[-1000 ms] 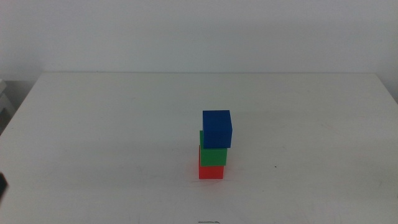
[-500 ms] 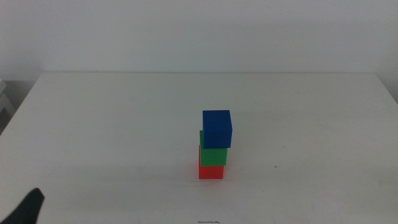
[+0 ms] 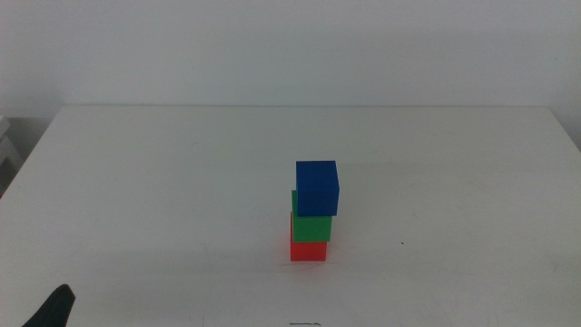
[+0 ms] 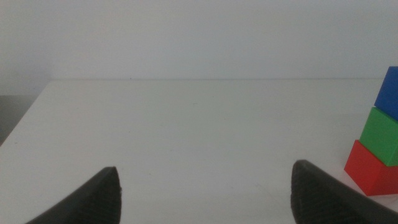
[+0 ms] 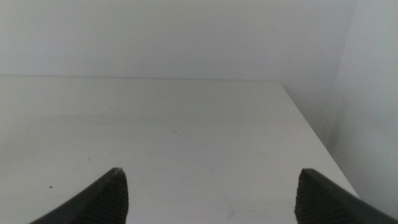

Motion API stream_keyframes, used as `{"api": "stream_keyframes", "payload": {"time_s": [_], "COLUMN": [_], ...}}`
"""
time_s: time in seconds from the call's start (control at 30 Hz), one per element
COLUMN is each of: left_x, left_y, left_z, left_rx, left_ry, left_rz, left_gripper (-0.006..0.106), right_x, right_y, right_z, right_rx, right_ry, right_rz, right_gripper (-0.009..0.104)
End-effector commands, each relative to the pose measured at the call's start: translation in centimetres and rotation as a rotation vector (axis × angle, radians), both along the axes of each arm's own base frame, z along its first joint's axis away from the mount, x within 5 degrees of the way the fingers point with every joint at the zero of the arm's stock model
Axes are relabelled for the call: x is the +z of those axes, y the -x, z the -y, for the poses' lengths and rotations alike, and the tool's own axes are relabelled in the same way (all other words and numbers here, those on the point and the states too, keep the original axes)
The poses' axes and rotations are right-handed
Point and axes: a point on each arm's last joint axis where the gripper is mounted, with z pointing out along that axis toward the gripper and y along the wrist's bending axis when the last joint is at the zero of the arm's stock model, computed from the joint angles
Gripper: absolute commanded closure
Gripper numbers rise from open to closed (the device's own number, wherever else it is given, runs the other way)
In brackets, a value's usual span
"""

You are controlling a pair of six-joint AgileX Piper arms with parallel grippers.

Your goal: Stack red cubes first, then green, then blue cubes in a specific spot.

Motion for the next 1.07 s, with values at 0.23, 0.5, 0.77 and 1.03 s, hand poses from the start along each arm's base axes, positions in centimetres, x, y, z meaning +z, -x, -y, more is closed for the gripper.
{"api": "stream_keyframes", "payload": {"time_s": [0.23,0.5,0.77,1.03], "left_x": [0.7,0.7,0.8,0.9], "left_y": [-0.1,-0.1,0.0,0.1], "left_z": [0.0,0.0,-0.8,-1.0], "left_rx": [-0.004,-0.005,0.122,0.167], "left_ry": [-0.113,-0.107,-0.110,-0.111], "left_rz": [0.082,0.091,0.103,0.114], "left_gripper": [0.007,0.007,0.007,0.007], "right_x": [1.5,1.5,1.5,1.5], "right_y": [0.2,0.2,0.2,0.1], "right_z": [0.1,0.0,0.0,0.0], "right_rx": [-0.007,-0.006,-0.006,-0.006], "right_ry": [0.031,0.024,0.023,0.026], "right_rz": [0.125,0.125,0.125,0.124], "right_gripper": [0.001,0.001,0.001,0.001]}}
